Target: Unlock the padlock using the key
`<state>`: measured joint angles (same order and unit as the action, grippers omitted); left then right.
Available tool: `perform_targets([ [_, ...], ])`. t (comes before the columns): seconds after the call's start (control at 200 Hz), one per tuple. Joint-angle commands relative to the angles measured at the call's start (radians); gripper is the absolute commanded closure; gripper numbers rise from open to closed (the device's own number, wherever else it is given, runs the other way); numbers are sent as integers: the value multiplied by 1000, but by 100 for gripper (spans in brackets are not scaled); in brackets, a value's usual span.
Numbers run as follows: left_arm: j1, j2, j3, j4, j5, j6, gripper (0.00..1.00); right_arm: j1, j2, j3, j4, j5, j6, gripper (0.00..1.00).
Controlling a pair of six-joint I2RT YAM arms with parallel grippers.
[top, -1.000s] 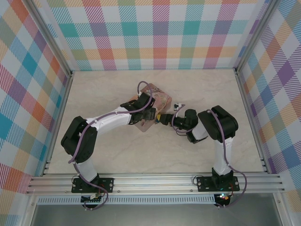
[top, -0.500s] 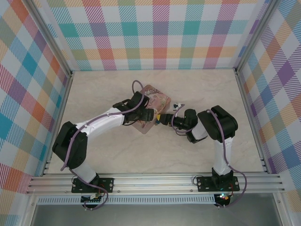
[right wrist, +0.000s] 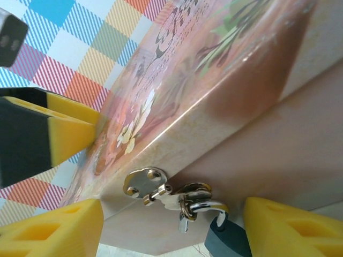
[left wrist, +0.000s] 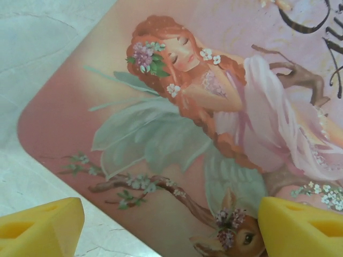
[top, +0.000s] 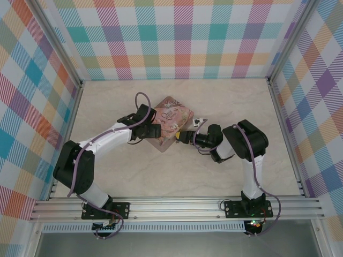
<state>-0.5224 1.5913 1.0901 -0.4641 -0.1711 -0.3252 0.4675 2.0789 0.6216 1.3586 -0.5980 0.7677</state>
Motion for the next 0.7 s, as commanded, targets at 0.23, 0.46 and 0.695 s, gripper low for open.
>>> perform_targets([
  [0.23, 13, 68, -26, -8, -47, 4, 17, 11, -24, 22, 47, -35, 1, 33],
  [0.46, 13, 75, -31, 0, -46, 3, 17, 10, -40, 1, 48, -23, -8, 39],
  [0.695, 13, 72, -33, 0, -48, 6, 17, 5, -59, -24, 47, -21, -24, 46],
])
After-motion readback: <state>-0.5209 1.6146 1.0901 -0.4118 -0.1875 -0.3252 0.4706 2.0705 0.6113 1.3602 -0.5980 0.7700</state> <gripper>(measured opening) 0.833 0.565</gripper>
